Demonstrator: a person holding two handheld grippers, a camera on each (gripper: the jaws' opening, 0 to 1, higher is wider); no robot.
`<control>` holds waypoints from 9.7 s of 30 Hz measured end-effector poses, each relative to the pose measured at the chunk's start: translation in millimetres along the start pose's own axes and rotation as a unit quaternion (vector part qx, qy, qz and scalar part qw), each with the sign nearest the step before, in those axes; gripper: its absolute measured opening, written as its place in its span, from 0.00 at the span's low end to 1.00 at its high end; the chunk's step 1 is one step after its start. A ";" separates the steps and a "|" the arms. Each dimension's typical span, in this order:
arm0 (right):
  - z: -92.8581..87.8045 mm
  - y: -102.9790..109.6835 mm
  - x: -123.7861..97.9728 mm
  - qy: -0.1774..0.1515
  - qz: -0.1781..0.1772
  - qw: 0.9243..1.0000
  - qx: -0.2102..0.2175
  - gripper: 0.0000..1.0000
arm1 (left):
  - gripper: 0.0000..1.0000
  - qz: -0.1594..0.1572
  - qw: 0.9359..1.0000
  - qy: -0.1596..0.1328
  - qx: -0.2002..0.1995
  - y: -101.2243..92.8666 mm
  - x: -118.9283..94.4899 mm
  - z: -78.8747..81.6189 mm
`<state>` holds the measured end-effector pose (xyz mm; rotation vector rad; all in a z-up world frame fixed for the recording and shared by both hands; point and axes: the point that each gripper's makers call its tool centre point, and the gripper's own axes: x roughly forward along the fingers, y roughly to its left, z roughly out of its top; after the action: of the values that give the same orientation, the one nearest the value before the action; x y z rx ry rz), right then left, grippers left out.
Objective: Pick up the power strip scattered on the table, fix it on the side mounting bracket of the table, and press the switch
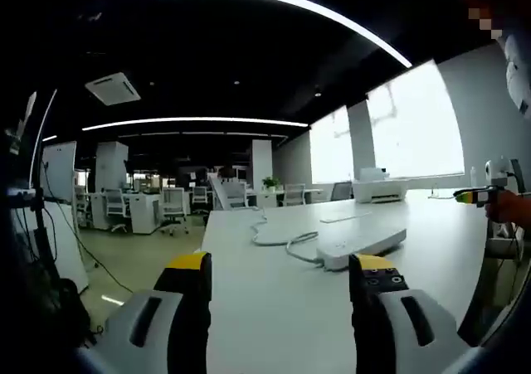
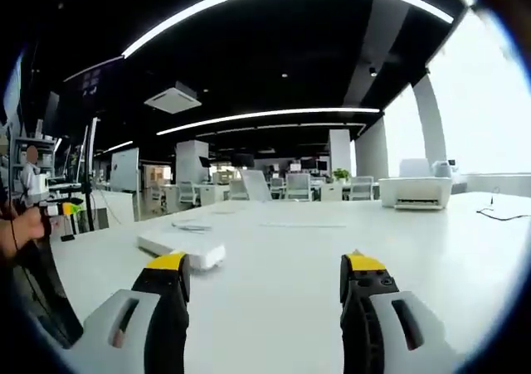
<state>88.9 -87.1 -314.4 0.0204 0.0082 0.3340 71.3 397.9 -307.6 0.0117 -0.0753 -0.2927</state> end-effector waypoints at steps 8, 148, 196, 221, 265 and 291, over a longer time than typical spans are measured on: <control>0.7 0.0 -0.5 -0.001 -0.001 1.000 0.001 0.70 | 0.71 0.000 1.000 0.000 -0.002 -0.2 1.0 -0.6; 27.9 11.1 50.2 0.033 0.227 0.973 -0.002 0.70 | 0.72 -0.060 0.998 0.023 0.025 -19.9 -2.2 15.9; -3.7 46.9 128.0 0.074 0.338 0.937 -0.040 0.74 | 0.72 -0.058 0.996 0.052 0.045 -23.1 -15.9 12.3; -35.2 98.5 139.6 0.121 0.424 0.893 -0.086 0.75 | 0.72 -0.060 0.994 0.076 0.048 -22.1 -26.8 6.4; -78.2 122.1 170.3 0.184 0.500 0.839 -0.112 0.72 | 0.71 -0.055 0.995 0.079 0.021 -4.5 -34.4 -4.5; -87.6 121.0 168.2 0.191 0.501 0.833 -0.135 0.51 | 0.71 -0.061 0.995 0.081 0.012 -8.7 -30.3 -8.5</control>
<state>207.1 84.0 -400.1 -0.3396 0.3608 1.3926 40.5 398.3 -318.5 0.0636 0.0839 -0.4117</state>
